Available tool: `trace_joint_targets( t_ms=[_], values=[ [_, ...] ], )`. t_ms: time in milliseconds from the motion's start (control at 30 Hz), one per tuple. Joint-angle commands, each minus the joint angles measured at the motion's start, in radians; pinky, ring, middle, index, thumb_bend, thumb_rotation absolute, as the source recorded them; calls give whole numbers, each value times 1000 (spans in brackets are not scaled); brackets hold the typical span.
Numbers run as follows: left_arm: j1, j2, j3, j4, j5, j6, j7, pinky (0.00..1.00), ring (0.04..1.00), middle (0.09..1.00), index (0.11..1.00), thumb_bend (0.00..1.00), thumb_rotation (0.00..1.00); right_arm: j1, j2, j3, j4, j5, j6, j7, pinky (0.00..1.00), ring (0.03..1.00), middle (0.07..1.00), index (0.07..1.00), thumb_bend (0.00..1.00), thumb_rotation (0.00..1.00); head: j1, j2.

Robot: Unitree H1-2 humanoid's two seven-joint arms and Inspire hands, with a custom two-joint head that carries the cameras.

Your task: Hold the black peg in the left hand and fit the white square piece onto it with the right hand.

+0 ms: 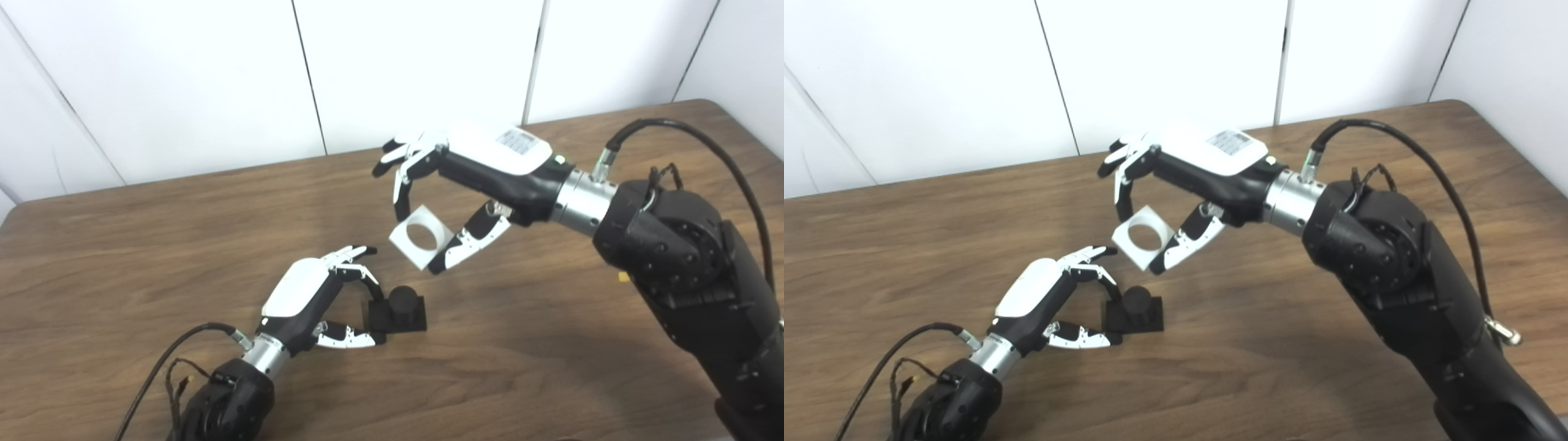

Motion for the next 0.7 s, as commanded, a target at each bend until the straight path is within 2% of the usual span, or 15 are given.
trace_joint_targets(
  t_ms=[0, 367, 667],
  values=[
    [-20, 8, 0, 8, 41, 30, -4, 915, 937, 913, 489, 522, 74, -23, -1, -2, -14, -8, -24, -6, 872, 892, 810, 479, 521, 135, 4, 5],
    [-21, 5, 0, -3, 43, 45, -14, 918, 938, 912, 489, 522, 73, 37, 13, 35, 23, -16, -53, -3, 919, 895, 804, 480, 520, 138, 9, 11],
    [-26, -1, -7, -4, 47, 57, -13, 926, 939, 914, 490, 522, 74, 45, 23, 48, 65, -32, -61, -3, 927, 896, 806, 481, 520, 138, 14, 16]
  ],
)
